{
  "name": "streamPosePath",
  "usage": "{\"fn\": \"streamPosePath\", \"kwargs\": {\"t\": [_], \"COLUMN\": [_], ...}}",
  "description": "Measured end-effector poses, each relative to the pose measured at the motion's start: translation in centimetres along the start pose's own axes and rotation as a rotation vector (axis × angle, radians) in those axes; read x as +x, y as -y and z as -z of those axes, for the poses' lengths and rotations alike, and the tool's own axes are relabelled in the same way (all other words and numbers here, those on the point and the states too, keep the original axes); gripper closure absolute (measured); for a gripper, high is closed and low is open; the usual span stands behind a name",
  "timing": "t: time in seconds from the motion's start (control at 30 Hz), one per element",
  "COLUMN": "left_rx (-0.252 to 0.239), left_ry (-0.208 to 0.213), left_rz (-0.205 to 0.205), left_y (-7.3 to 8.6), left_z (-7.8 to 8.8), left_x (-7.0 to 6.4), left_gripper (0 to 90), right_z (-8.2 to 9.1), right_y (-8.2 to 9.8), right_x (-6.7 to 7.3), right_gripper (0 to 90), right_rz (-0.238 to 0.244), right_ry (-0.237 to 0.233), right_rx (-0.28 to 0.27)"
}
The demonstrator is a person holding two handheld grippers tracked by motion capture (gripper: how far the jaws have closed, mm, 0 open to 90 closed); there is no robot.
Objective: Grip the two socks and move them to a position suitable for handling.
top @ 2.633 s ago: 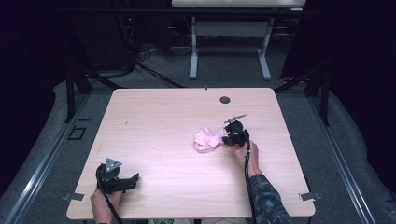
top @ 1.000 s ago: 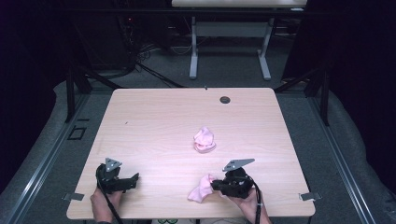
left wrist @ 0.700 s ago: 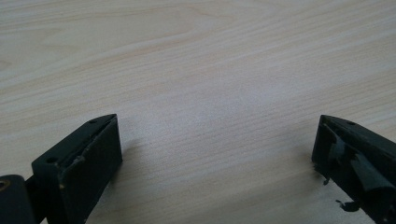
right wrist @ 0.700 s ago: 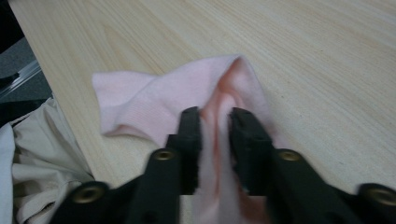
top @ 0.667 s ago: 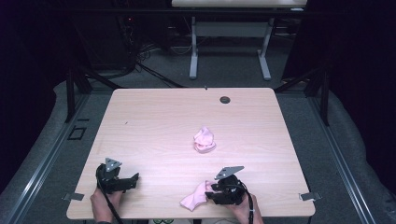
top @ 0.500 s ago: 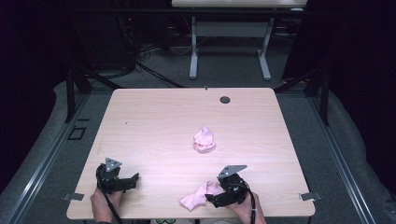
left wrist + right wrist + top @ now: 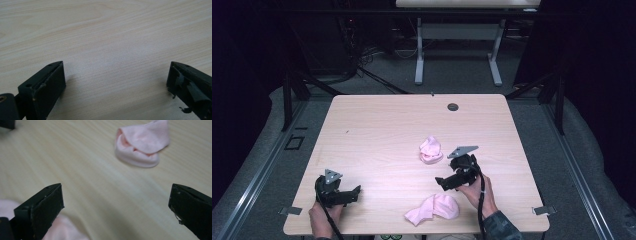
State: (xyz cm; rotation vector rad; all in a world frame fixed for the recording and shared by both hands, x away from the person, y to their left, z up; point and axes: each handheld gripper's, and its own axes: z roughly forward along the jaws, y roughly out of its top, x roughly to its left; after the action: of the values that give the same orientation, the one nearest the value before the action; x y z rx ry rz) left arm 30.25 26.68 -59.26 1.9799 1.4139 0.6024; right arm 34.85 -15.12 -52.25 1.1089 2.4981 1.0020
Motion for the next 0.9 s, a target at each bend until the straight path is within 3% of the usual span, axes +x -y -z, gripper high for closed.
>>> {"fn": "streamPosePath", "kwargs": {"t": [0.03,0.2,0.4,0.53,0.57,0.63,0.7,0.73,0.77,0.8,0.83,0.9], "left_rx": [0.0,0.0,-0.001,-0.001,-0.002,-0.002,-0.003,-0.005,-0.005,-0.005,-0.005,-0.005], "left_ry": [0.0,0.0,0.0,0.0,-0.001,0.0,-0.001,-0.001,-0.001,-0.002,-0.003,-0.003], "left_rz": [0.0,0.0,0.0,-0.001,-0.002,-0.002,-0.003,-0.001,0.0,-0.001,-0.002,-0.002], "left_y": [0.0,0.0,0.0,0.0,0.0,0.0,0.0,0.0,0.0,0.0,0.0,0.0], "left_z": [0.0,0.0,0.0,0.0,0.0,0.0,0.0,0.0,0.0,0.0,0.0,0.0], "left_x": [0.0,0.0,0.0,0.0,0.0,0.0,0.0,-0.1,-0.1,-0.1,-0.1,-0.1], "left_gripper": [1.8,1.8,1.8,2.0,2.0,2.0,2.1,2.1,2.1,2.2,2.2,2.2], "right_z": [-0.8,-3.1,-6.0,-7.5,-8.4,-8.7,-9.5,-9.9,-9.9,-10.1,-9.8,-9.9], "right_y": [-1.1,-3.5,-5.5,-5.9,-5.9,-5.9,-5.6,-5.3,-5.3,-5.1,-5.2,-5.1], "right_x": [-0.8,-1.6,-2.0,-2.3,-2.5,-2.6,-2.8,-2.7,-2.8,-2.7,-2.9,-2.9], "right_gripper": [0.0,2.7,17.2,25.5,31.9,34.4,44.4,48.0,52.3,56.8,62.0,67.1], "right_rz": [-0.004,0.017,0.017,0.006,0.001,0.001,-0.006,-0.03,-0.022,-0.042,-0.017,-0.022], "right_ry": [0.007,0.028,0.05,0.054,0.052,0.048,0.039,0.041,0.04,0.051,0.05,0.056], "right_rx": [-0.004,0.019,0.035,0.051,0.072,0.104,0.141,0.11,0.131,0.095,0.13,0.116]}}
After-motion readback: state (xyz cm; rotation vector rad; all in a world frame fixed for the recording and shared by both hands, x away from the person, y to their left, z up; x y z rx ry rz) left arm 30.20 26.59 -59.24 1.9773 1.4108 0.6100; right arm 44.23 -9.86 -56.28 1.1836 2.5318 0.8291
